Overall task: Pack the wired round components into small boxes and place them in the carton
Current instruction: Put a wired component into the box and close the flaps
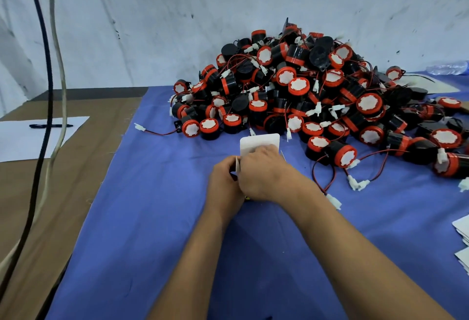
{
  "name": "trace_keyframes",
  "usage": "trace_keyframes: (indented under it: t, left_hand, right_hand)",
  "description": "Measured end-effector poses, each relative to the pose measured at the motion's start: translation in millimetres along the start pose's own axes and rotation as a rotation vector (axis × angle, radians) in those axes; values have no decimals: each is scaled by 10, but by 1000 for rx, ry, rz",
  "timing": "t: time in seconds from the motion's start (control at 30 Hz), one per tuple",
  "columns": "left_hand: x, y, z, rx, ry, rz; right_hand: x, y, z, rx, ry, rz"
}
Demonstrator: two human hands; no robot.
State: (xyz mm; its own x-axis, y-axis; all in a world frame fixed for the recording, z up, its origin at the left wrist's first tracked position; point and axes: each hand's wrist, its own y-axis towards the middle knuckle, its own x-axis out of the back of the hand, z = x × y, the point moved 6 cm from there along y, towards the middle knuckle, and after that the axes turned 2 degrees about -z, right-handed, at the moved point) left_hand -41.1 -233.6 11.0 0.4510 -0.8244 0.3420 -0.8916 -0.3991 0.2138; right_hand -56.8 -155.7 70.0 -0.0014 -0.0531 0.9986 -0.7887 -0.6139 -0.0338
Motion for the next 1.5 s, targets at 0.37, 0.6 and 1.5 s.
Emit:
trace_keyframes:
  t: [0.37,0.6,1.5]
  left_hand:
    - [-28,18,10,-21,-32,-2]
    - [-74,-47,47,42,-288,230]
    - [-62,-44,72,54,-314,334]
  right_hand:
    - [50,68,-347,-171,450,-242]
    - [-80,-4,-467,-232,627,-339]
    - [-311,-351,-440,210,257,-164]
